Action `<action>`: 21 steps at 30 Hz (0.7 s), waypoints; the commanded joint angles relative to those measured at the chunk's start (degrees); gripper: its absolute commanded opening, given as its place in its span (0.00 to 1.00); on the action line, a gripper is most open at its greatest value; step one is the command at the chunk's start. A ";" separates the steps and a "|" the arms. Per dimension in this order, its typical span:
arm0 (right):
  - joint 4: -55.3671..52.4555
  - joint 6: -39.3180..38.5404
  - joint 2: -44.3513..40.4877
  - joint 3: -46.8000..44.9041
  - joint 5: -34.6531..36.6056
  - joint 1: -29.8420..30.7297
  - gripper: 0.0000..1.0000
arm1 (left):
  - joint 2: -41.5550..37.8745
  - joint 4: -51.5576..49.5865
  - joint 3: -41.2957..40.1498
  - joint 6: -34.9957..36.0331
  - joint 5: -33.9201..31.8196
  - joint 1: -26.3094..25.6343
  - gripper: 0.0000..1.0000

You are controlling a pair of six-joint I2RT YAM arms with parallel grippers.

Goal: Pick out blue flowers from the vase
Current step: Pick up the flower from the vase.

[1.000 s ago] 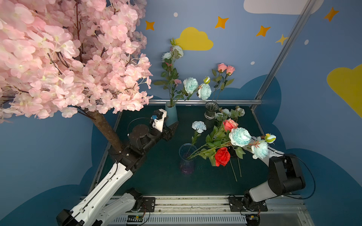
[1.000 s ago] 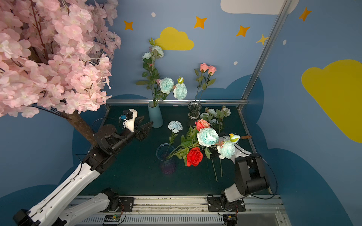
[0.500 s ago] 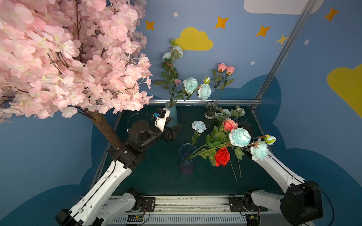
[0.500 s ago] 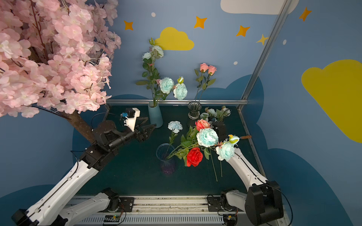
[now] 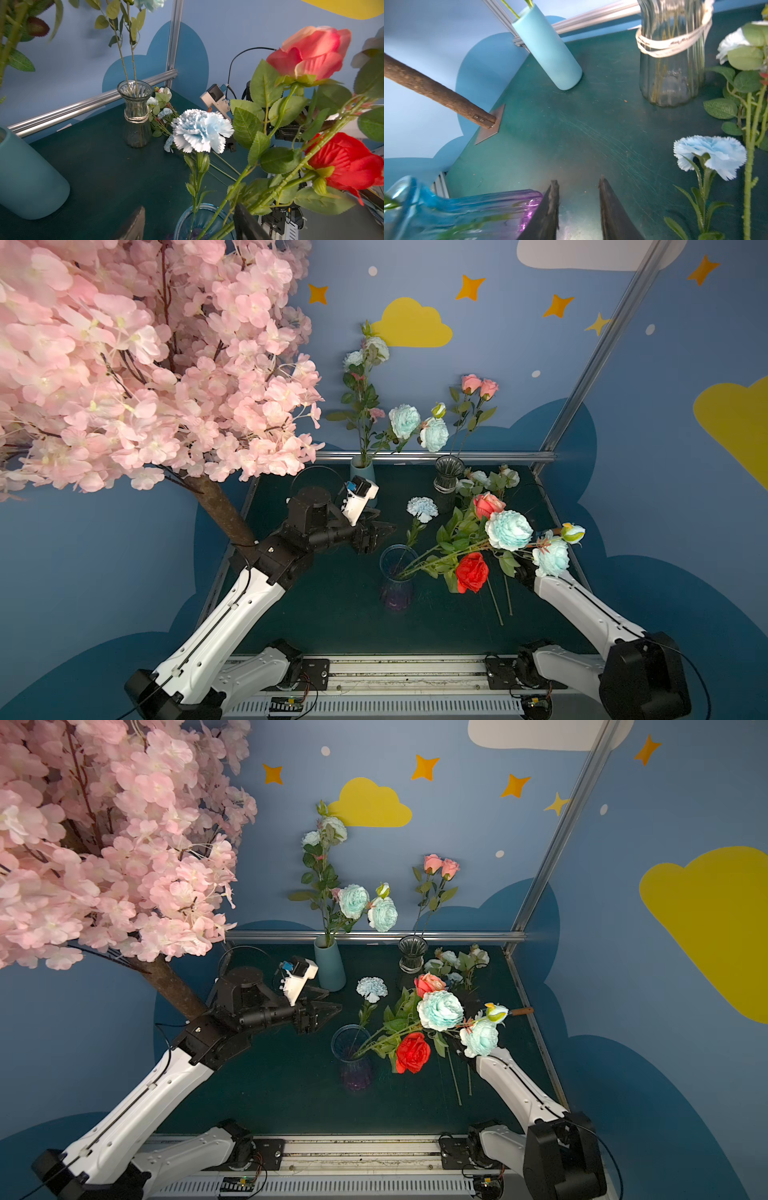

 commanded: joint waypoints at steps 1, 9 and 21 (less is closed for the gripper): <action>-2.14 -1.32 -2.99 1.72 -0.17 0.06 0.31 | -2.15 0.54 -1.04 -0.47 5.96 -2.58 0.67; 1.57 0.45 -0.24 1.05 -2.65 0.15 0.26 | 2.19 -2.49 1.83 4.05 -2.29 -17.47 0.62; 2.82 -0.25 -0.16 -1.36 -1.94 0.06 0.24 | 11.17 1.56 4.69 5.19 -18.02 -22.52 0.48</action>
